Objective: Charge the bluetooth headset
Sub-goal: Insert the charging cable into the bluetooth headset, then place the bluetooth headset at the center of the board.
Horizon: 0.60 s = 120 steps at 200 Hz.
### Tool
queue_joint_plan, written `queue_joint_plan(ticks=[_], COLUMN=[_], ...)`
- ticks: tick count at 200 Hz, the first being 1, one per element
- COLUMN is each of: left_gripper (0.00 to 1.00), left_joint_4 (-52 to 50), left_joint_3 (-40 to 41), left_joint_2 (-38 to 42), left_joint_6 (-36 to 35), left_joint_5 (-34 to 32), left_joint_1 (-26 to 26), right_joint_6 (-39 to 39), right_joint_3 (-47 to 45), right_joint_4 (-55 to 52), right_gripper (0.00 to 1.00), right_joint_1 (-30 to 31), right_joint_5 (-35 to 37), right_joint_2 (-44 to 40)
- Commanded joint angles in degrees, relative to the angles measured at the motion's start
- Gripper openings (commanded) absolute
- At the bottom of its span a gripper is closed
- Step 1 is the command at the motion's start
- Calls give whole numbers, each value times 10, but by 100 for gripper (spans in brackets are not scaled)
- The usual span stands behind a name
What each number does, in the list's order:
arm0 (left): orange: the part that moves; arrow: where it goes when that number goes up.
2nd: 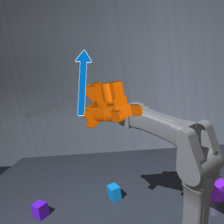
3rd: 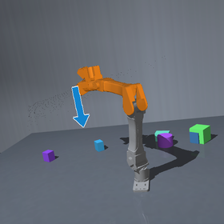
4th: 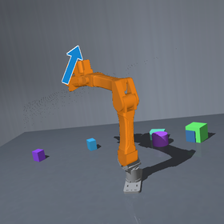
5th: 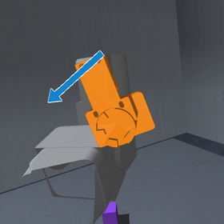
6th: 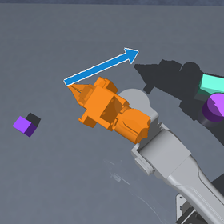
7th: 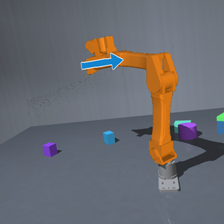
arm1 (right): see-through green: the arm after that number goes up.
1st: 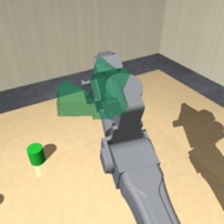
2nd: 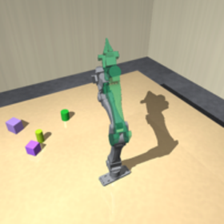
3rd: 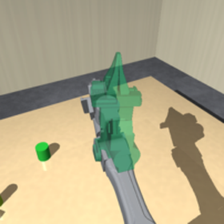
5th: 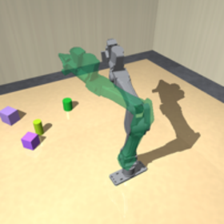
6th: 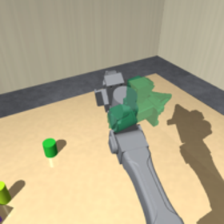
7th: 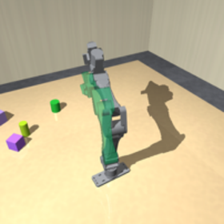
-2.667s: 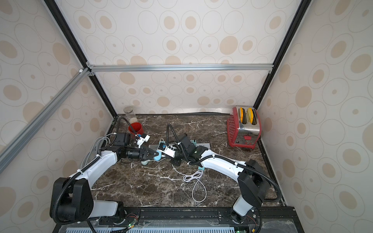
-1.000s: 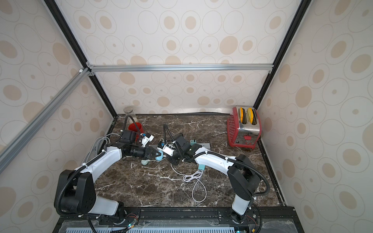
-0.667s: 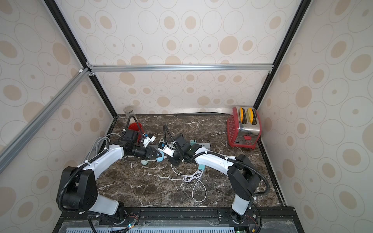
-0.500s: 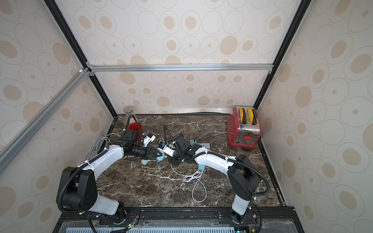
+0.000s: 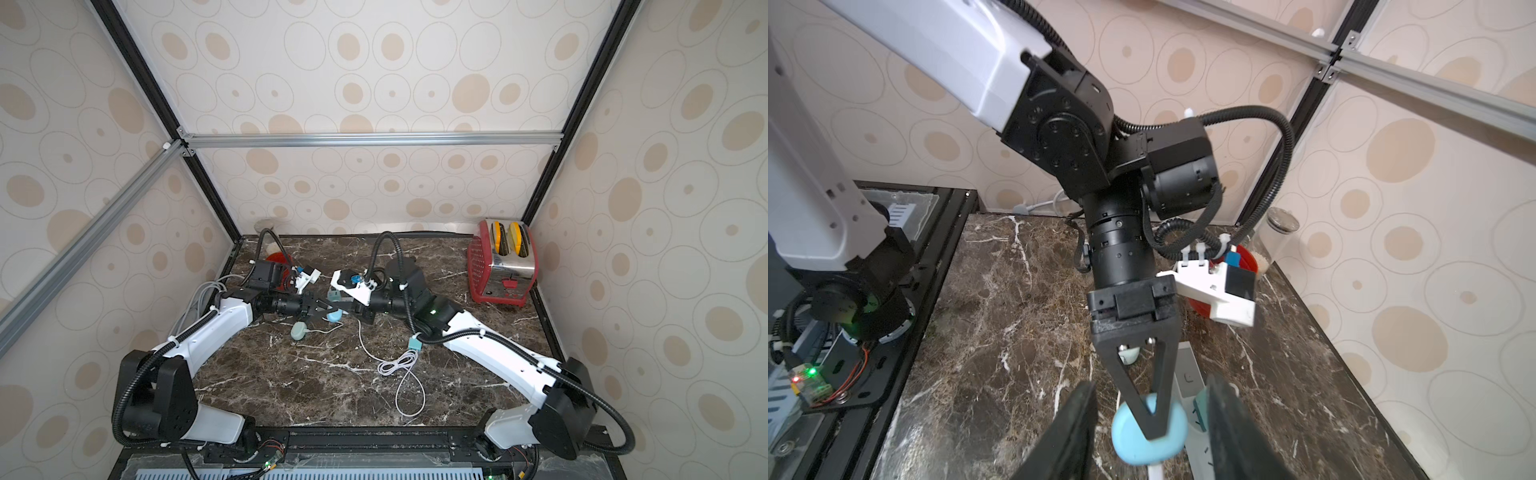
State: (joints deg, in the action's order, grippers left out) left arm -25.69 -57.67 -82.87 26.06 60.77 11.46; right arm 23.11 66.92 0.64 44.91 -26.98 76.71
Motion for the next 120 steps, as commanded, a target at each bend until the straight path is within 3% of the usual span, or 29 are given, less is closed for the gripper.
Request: queue_joint_plan(ticks=[1,33,69,120], left_gripper=[0,0,0,0], left_joint_4=[-21,-56,-58,-60], left_joint_3=[-21,-36,-34,-26], left_joint_2=[6,17,21,25], left_joint_6=[-23,-47,-51,-53], left_joint_5=[17,17,22,29], left_joint_1=[-1,-1,-2,-1], right_joint_6=[36,59,41,42], right_joint_3=[-23,-35,-55,-31], right_joint_4=[-81,-122,-53,-37], right_gripper=[45,41,39,37], right_joint_1=[-27,-46,-34,-7], right_joint_5=[-48,-53,-55,8], right_joint_2=[4,27,59,112])
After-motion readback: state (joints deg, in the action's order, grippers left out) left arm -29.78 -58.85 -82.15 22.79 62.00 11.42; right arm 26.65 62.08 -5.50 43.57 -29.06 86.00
